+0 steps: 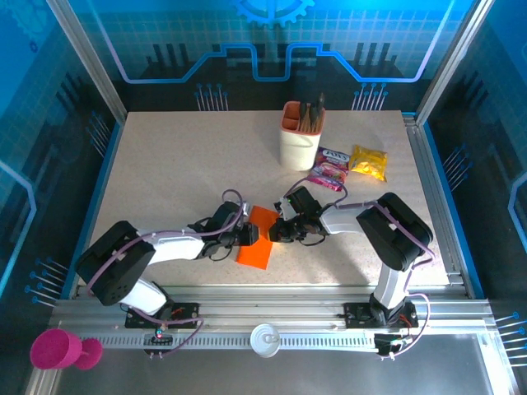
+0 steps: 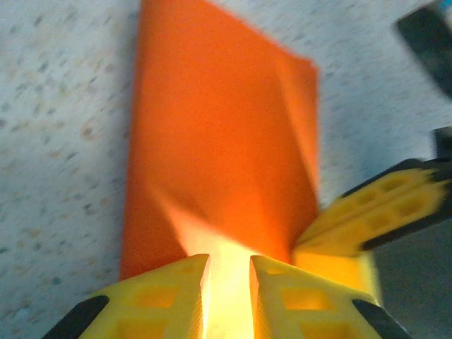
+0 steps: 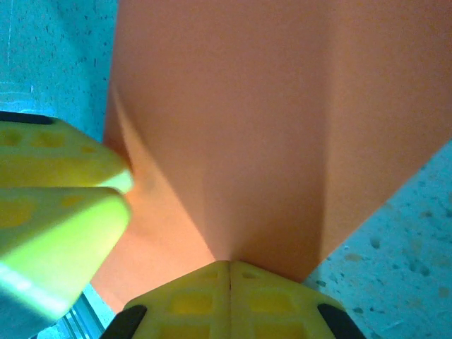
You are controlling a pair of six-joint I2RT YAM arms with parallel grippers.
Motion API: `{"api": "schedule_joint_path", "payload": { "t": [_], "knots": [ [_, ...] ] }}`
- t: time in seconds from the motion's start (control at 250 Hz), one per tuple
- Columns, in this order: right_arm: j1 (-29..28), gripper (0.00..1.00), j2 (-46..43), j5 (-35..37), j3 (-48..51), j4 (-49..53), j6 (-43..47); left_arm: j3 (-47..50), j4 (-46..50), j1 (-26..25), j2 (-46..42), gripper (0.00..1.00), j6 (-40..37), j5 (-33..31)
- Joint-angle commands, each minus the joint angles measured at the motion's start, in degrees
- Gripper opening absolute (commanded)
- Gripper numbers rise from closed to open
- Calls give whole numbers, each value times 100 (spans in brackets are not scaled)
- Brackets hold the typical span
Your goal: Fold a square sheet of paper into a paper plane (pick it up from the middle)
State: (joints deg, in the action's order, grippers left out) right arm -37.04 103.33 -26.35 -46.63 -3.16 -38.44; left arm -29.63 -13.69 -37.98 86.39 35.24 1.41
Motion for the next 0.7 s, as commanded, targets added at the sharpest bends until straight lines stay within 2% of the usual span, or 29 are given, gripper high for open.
{"api": "schedule_joint_path", "payload": {
  "t": [0.0,0.18,0.368,0.455,0.699],
  "knots": [
    [-60,0,318,284,-29,269,143,322,-287,36,131,22,275,-310],
    [-63,0,370,275,-29,264,160,404,-350,39,-62,22,430,-304],
    [-70,0,361,313,-6,282,169,-117,94,77,-746,30,34,-131],
    [-68,0,363,321,5,281,161,-411,189,174,-766,30,-162,50],
    [-76,0,367,342,26,254,152,-751,-121,439,-108,15,-320,671]
  ]
}}
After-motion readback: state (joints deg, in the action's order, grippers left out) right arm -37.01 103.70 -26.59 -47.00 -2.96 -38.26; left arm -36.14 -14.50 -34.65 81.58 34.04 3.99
